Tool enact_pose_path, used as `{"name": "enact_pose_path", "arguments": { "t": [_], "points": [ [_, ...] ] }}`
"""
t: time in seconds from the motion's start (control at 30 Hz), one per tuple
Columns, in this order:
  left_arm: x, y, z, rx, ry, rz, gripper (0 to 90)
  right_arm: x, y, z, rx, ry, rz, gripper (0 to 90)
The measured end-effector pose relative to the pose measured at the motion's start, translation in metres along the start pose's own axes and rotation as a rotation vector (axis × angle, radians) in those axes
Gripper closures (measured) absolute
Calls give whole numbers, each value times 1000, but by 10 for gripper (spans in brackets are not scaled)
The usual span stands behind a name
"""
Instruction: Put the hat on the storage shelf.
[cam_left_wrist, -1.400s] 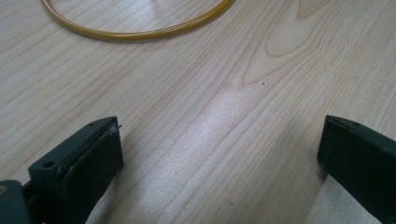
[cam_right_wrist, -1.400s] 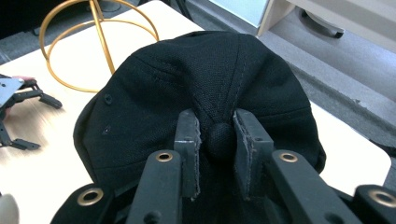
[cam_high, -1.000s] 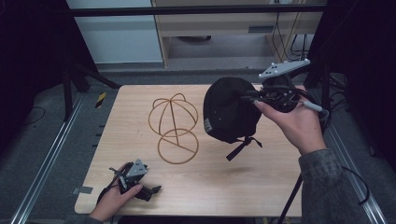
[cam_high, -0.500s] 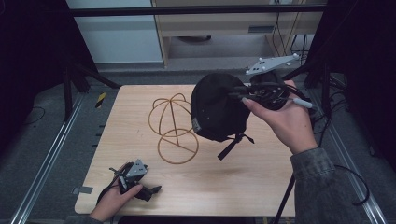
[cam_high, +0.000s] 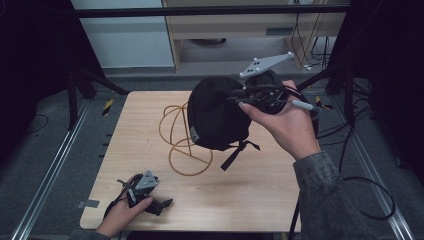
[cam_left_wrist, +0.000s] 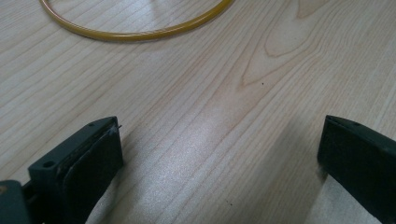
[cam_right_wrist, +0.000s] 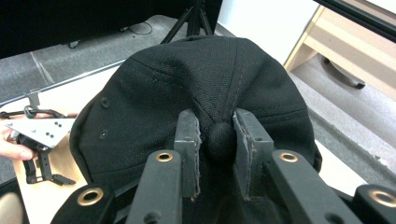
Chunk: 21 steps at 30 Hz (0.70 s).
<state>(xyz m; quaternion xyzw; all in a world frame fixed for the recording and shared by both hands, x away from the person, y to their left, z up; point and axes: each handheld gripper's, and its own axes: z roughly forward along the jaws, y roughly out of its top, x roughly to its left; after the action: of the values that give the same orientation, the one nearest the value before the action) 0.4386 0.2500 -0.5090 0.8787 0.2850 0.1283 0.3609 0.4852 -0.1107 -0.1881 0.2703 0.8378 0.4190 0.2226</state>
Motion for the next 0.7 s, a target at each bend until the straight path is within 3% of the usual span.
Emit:
{"name": "enact_pose_path", "arguments": {
  "t": [0.27, 0.7],
  "points": [
    [0, 0, 0, -1, 0, 0, 0, 15, 14, 19, -1, 33, -36, 730],
    [0, 0, 0, -1, -3, 0, 0, 18, 27, 39, 17, 50, -41, 729]
  ]
}}
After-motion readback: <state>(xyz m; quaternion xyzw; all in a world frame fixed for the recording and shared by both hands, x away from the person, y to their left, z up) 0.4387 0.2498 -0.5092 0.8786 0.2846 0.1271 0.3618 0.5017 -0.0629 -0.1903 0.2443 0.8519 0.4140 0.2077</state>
